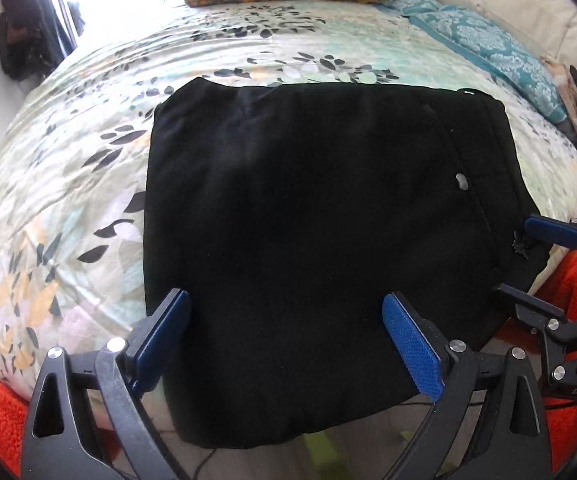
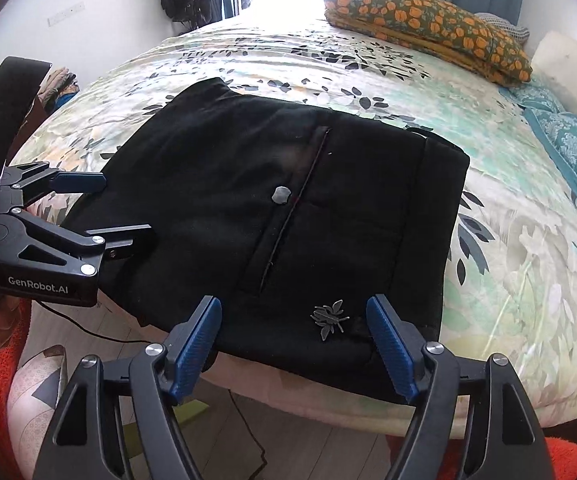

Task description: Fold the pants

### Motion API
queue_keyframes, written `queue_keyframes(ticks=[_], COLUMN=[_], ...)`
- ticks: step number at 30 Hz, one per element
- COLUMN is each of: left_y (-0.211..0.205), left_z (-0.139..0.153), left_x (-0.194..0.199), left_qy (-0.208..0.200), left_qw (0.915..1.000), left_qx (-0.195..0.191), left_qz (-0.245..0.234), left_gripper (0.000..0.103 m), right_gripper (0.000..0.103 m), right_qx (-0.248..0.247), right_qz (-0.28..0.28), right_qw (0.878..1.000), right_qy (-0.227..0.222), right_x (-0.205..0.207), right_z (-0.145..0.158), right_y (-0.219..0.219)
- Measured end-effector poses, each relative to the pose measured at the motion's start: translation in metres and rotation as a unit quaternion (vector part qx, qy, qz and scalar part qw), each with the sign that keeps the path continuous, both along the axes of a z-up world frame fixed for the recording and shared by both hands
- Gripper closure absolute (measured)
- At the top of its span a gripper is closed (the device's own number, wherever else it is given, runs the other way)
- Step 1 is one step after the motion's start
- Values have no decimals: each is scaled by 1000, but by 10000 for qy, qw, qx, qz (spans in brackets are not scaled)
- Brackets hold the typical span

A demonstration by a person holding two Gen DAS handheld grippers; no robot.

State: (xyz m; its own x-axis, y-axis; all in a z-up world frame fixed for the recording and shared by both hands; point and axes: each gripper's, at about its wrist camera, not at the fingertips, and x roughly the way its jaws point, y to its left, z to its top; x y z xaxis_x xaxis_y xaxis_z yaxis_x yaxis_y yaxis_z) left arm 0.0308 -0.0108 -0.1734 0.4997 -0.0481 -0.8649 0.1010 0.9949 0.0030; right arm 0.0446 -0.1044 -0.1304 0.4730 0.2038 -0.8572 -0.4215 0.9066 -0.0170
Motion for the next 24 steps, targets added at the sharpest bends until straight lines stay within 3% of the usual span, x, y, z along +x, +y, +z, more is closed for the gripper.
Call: queue_keyframes(ticks=[17, 24], left_y=[-4, 10], left_z=[-4, 9], left_x=[-1, -15], left_qy=[-54, 210], left_qw=[9999, 9998], left_qx=[111, 33], left_qz=[-16, 56], left_gripper=[5, 5], right_gripper=[26, 21], right_qx=[-76, -252], right_qz=[66, 201], right_qw=[9999, 9994], right_qy=[-80, -141], right_x=[-1, -9], right_z=[-3, 0], right_y=[4, 4])
